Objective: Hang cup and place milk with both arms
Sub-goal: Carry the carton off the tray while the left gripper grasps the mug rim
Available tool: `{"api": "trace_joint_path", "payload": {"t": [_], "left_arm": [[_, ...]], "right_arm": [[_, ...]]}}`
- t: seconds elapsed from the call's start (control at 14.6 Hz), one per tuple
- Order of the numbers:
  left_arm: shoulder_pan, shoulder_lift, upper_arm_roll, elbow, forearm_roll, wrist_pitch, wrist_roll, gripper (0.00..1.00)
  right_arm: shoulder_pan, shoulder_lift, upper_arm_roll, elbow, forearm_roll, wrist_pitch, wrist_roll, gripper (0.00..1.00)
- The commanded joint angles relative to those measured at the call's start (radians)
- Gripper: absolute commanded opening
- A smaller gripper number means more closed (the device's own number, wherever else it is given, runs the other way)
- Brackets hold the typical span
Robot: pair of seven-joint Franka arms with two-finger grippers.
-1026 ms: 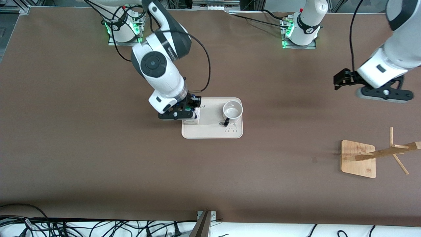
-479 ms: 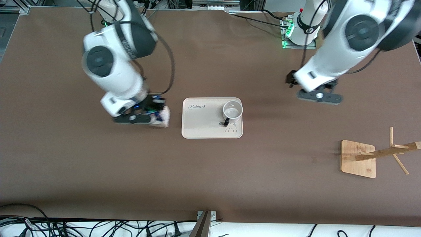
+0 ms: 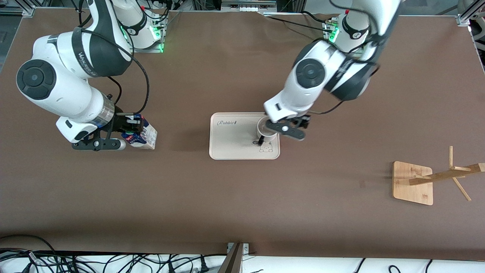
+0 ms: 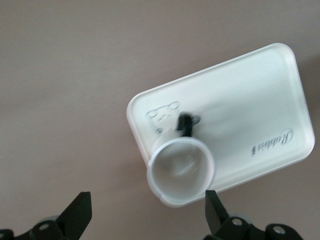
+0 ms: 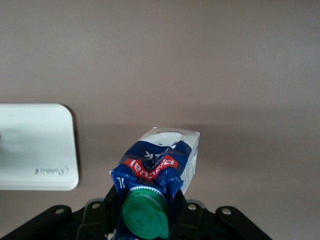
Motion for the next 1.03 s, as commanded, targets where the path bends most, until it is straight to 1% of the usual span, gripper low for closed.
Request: {"api": "trace_joint_path", "payload": {"t": [0.0, 0.07, 0.14, 0.27, 0.48, 0.55, 0.68, 0.75, 0.82, 0.96], "left_arm": [[-0.082, 0.070, 0.015, 0.034, 0.011, 0.047, -0.098, 1.00], [-0.094, 0.084, 0.015, 0.026, 0.052, 0.047, -0.122, 1.00], [-0.108, 0.096, 0.013, 0.019, 0.118, 0.047, -0.133, 1.00], [-0.148, 0.136, 0.013, 0.017, 0.227, 0.046, -0.171, 1.00], [-0.202, 0.156, 0.013, 0.006, 0.301, 0.034, -0.244, 1.00], [-0.203, 0.156, 0.013, -0.012, 0.321, 0.033, -0.244, 0.93], [-0.200, 0.157, 0.015, -0.027, 0.364, 0.033, -0.242, 0.49], [-0.200, 0.157, 0.015, -0.027, 0.378, 0.033, -0.242, 0.32], [-0.200, 0.157, 0.015, -0.026, 0.383, 0.033, -0.234, 0.19], [-0.205, 0.157, 0.015, -0.023, 0.383, 0.033, -0.240, 0.00]], "right_arm": [[0.009, -0.008, -0.038, -0.018, 0.000, -0.041, -0.052, 0.41], [0.009, -0.006, -0.049, -0.022, 0.000, -0.049, -0.075, 0.41], [0.009, -0.006, -0.066, -0.039, 0.000, -0.046, -0.110, 0.41], [0.009, -0.005, -0.086, -0.082, 0.000, -0.009, -0.161, 0.42], [0.009, -0.002, -0.100, -0.151, -0.001, 0.071, -0.166, 0.42], [0.009, -0.002, -0.100, -0.177, -0.001, 0.106, -0.166, 0.42], [0.009, -0.003, -0.100, -0.226, -0.001, 0.170, -0.164, 0.42], [0.010, -0.006, -0.100, -0.246, 0.000, 0.200, -0.164, 0.42], [0.009, -0.009, -0.101, -0.266, 0.000, 0.226, -0.164, 0.42], [0.010, -0.014, -0.101, -0.311, 0.002, 0.287, -0.164, 0.42]]}}
